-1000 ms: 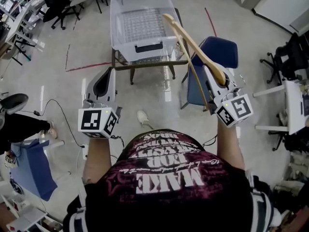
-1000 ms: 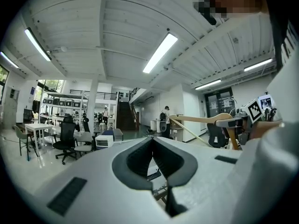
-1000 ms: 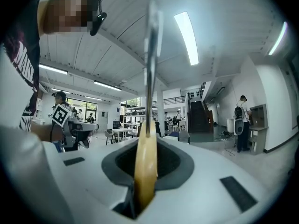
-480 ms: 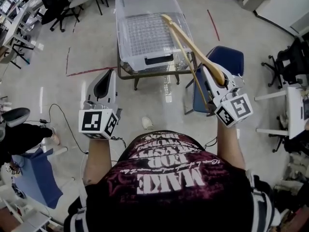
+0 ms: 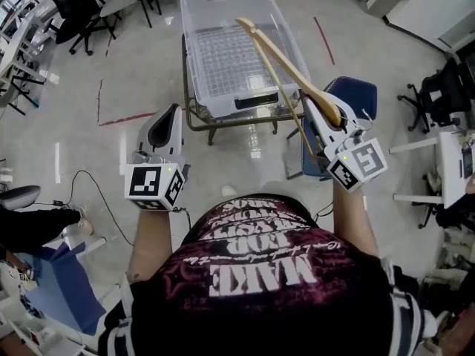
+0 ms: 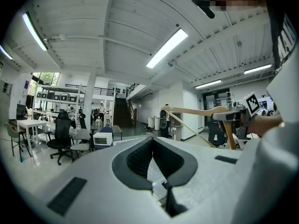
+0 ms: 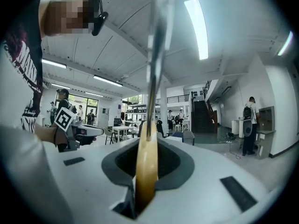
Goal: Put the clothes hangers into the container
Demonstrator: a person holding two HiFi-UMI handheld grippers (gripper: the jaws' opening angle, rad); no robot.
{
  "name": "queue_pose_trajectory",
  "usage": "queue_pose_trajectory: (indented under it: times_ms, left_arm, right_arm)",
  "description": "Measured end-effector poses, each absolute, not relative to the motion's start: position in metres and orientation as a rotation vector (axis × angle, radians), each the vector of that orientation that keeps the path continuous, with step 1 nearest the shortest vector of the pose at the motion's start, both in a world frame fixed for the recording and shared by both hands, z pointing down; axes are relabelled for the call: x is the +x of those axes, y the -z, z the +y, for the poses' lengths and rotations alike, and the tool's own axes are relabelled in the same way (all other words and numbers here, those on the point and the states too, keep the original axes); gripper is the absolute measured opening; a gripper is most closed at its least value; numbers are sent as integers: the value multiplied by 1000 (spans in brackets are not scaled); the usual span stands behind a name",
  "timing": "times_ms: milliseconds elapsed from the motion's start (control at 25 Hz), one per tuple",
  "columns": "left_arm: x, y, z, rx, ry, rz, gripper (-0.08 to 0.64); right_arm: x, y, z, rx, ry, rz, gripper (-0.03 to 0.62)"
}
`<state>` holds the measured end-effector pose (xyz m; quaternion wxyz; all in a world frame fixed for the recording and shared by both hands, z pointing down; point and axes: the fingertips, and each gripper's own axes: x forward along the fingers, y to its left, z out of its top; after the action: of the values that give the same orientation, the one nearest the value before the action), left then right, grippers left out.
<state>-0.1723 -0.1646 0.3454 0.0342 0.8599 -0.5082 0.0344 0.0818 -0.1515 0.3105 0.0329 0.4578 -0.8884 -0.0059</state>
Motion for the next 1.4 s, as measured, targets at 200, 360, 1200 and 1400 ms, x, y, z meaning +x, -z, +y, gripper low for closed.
queue_pose_trajectory:
  times_ms: [200,360,1200,1400]
  left_arm:
    - [-196,-352,-166,2640,-85,-1573,8]
    - [-206,-361,-170,2591,-57,-1585,8]
    - [-189,-378,-230,2586,-203,-1592,8]
    - [-180,-367,-270,2603,-193,-1602,8]
  right_arm:
    - [59,-318,-155,1358,15,-2697,58]
    - [50,-309,-164,1322,70,-2694,60]
    - [33,-339,-258,1212,-22,-2786,60]
    - [39,-337,-297,1199,-38,-2796,59]
